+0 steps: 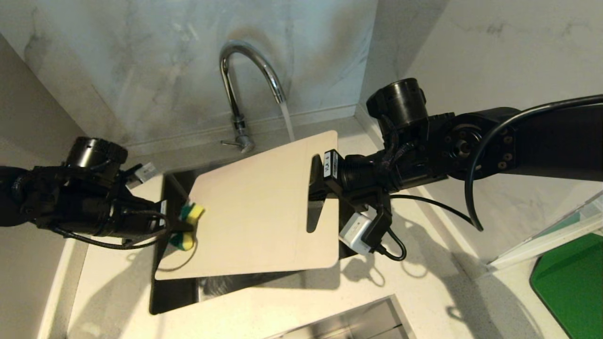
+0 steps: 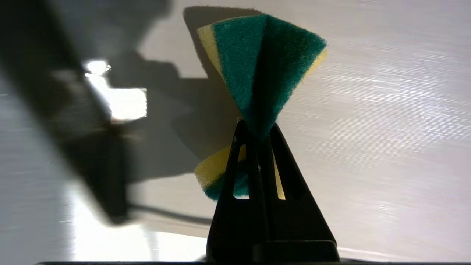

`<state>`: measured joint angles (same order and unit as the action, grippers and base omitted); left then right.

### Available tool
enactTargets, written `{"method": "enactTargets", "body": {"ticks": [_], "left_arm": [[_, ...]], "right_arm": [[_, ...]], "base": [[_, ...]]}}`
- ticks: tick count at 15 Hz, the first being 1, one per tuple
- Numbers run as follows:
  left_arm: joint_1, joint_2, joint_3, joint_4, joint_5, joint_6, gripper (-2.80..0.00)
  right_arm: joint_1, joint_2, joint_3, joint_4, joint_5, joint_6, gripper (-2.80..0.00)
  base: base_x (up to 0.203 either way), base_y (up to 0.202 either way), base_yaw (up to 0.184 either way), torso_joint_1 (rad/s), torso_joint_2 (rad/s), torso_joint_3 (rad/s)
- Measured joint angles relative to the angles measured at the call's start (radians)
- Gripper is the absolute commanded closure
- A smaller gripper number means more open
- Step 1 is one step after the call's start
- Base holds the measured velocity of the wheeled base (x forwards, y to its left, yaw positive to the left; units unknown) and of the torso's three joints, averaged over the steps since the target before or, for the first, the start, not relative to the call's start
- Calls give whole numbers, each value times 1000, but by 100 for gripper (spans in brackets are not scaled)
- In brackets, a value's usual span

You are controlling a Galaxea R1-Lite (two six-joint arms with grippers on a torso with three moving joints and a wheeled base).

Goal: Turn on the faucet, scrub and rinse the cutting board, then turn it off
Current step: Scrub the cutting board underwater

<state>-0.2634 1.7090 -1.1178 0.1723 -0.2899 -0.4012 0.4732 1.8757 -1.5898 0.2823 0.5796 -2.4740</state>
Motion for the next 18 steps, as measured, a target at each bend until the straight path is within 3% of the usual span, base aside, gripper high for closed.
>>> {"method": "enactTargets", "body": {"ticks": [5, 8, 10, 13, 18], "left_arm": [[-338, -67, -131, 121, 74, -220, 0], [-452, -105, -150, 137, 136, -324, 0], [-477, -120, -132, 132, 183, -329, 0], [-470, -133, -75, 124, 194, -326, 0], [-349, -147, 59, 31, 187, -267, 0]], "right_arm": [[-7, -13, -1, 0, -1, 2, 0], [-10, -19, -2, 0, -1, 2, 0], [-11, -21, -2, 1, -2, 3, 0], [-10, -26, -2, 1, -3, 8, 0], [-10, -36, 1, 2, -6, 15, 0]], "base": [[0, 0, 0, 0, 0, 0], [0, 0, 0, 0, 0, 0], [0, 0, 0, 0, 0, 0], [0, 0, 0, 0, 0, 0], [0, 0, 0, 0, 0, 0]]}}
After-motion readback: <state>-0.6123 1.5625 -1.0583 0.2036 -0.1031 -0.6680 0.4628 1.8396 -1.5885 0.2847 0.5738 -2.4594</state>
